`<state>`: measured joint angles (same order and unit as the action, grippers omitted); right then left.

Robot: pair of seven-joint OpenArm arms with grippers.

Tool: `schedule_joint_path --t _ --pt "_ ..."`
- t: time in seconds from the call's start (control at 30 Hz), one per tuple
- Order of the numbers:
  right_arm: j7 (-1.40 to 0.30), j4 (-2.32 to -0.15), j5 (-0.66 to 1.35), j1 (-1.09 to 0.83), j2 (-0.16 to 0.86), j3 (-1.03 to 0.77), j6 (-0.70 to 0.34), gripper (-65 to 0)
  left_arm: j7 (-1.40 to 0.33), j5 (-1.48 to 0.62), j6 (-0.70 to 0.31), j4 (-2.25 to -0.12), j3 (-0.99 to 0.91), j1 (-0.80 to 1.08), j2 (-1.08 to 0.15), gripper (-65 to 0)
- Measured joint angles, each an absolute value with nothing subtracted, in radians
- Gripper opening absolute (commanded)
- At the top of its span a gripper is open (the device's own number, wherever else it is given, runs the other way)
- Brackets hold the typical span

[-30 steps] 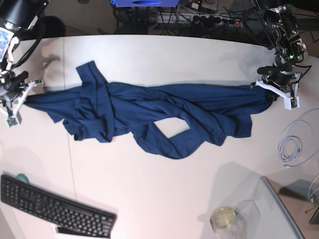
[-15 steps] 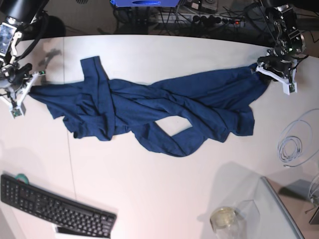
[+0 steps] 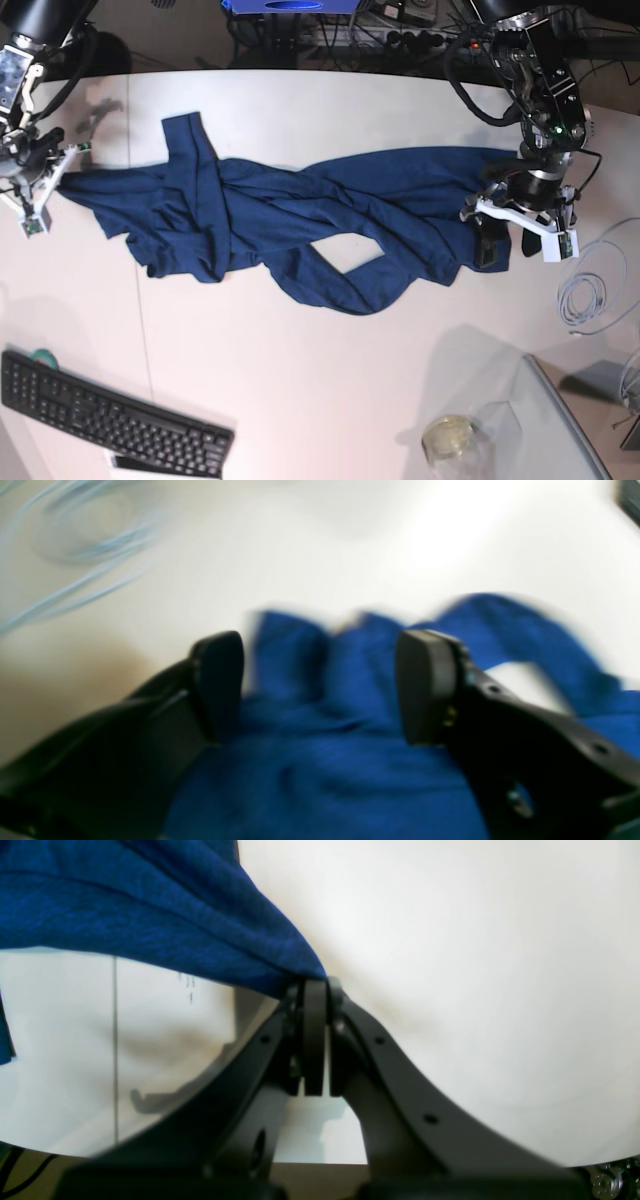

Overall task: Layout the t-shirt on the table in an organized manner, then fold the t-shirt properly
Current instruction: 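Grasp the shirt with the left gripper and drag it toward the jar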

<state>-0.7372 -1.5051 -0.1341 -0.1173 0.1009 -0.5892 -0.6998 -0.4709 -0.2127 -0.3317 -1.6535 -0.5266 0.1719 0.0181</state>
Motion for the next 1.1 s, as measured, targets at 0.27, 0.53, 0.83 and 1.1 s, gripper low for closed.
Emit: schedule_joint_path --t 0.27,0.53,0.83,1.1 --pt "-0.737 -1.505 -0.134 -0.117 0.101 -0.589 -0.7 -64.8 -0.484 -0.199 -0.278 -1.471 -0.519 0.084 0.077 -25.8" --pt "-0.737 -1.505 -0.134 -0.115 0.101 -0.589 -0.7 -64.8 -0.465 -0.191 -0.271 -1.312 -0.443 -0.003 0.067 -26.0" --pt "-0.737 -1.505 -0.134 -0.115 0.101 -0.589 -0.7 -64.8 -0.461 -0.194 -0.269 -1.226 -0.448 -0.041 0.053 -29.8" --pt "-0.737 -1.505 -0.134 -0.115 0.101 -0.589 -0.7 -64.8 -0.464 -0.194 -0.269 -1.206 -0.449 -0.041 0.007 -65.0"
